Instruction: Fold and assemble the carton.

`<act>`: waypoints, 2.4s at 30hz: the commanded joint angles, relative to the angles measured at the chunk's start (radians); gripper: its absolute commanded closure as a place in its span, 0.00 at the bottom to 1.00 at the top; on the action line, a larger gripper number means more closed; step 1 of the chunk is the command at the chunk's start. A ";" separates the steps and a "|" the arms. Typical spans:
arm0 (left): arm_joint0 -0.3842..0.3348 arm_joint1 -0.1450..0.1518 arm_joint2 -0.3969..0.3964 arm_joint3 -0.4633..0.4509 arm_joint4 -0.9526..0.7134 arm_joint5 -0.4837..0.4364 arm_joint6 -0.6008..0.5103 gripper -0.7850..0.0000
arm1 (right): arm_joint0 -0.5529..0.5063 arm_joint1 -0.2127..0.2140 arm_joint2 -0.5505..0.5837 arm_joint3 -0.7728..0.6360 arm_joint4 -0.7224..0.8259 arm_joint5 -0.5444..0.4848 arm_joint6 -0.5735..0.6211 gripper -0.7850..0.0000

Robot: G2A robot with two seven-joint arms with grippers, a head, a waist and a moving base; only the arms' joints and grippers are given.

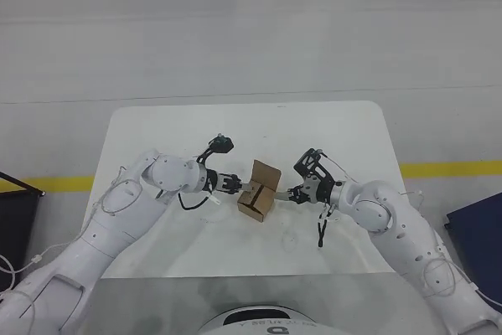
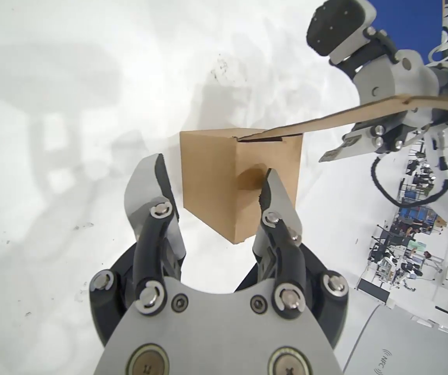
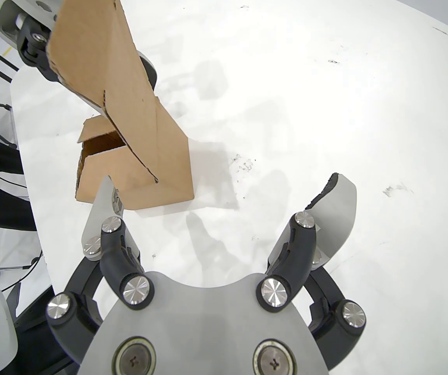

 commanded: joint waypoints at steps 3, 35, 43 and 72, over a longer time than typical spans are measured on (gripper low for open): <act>-0.014 -0.008 0.023 -0.025 0.026 0.015 -0.011 0.63 | 0.000 0.000 0.000 0.000 0.000 0.000 0.000 0.00; -0.022 -0.005 0.045 -0.232 0.369 0.284 -0.168 1.00 | 0.000 0.000 0.000 0.000 0.000 0.000 0.000 0.00; 0.015 0.005 -0.006 -0.245 0.354 0.285 -0.154 1.00 | 0.000 0.000 0.000 0.000 0.000 0.000 0.000 0.00; 0.229 0.046 -0.365 -0.207 -0.013 -0.033 0.165 0.00 | 0.003 -0.015 -0.096 -0.068 -0.120 -0.069 -0.040 0.00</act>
